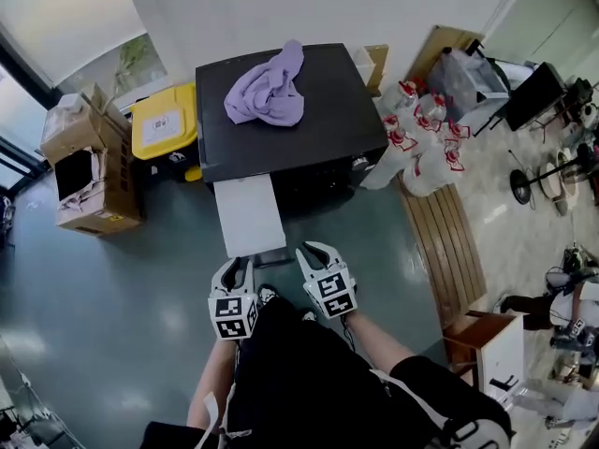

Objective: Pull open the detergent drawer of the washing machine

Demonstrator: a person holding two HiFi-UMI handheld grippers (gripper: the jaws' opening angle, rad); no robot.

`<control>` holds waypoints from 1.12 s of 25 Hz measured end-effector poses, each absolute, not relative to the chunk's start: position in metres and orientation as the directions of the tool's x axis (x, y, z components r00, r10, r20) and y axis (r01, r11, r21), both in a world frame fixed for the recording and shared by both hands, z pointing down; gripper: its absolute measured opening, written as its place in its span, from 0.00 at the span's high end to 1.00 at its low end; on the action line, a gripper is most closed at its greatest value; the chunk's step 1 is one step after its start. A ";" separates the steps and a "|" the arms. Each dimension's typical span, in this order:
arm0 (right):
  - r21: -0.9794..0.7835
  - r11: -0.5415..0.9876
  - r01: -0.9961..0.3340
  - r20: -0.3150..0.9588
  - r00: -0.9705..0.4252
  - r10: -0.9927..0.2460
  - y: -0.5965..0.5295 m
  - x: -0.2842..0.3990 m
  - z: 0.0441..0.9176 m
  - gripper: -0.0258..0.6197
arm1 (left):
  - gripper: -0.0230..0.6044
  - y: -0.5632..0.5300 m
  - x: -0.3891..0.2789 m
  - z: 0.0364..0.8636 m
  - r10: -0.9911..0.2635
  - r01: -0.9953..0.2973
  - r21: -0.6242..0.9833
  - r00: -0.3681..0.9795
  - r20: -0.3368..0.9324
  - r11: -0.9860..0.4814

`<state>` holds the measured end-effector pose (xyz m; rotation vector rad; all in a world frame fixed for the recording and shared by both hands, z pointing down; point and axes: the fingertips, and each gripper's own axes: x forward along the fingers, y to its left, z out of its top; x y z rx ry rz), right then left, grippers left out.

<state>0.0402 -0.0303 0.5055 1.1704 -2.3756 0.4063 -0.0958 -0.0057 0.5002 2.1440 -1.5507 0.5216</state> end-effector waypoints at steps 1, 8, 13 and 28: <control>-0.061 0.586 -0.808 0.522 -0.526 -0.671 -0.036 0.036 0.502 0.90 | 0.84 -0.014 -0.094 0.493 -0.792 -0.951 0.115 0.303 0.531 -0.287; -0.062 0.603 -0.795 0.480 -0.554 -0.680 -0.072 0.000 0.465 0.95 | 0.92 -0.063 -0.088 0.442 -0.826 -0.934 0.037 0.332 0.456 -0.355; -0.065 0.577 -0.814 0.444 -0.542 -0.714 -0.091 -0.011 0.423 0.95 | 0.93 -0.092 -0.090 0.396 -0.839 -0.909 0.039 0.399 0.371 -0.415; 0.052 0.487 -0.872 0.192 -0.470 -0.862 -0.137 0.011 0.267 0.95 | 0.93 -0.140 -0.081 0.238 -0.891 -0.891 0.087 0.450 0.059 -0.445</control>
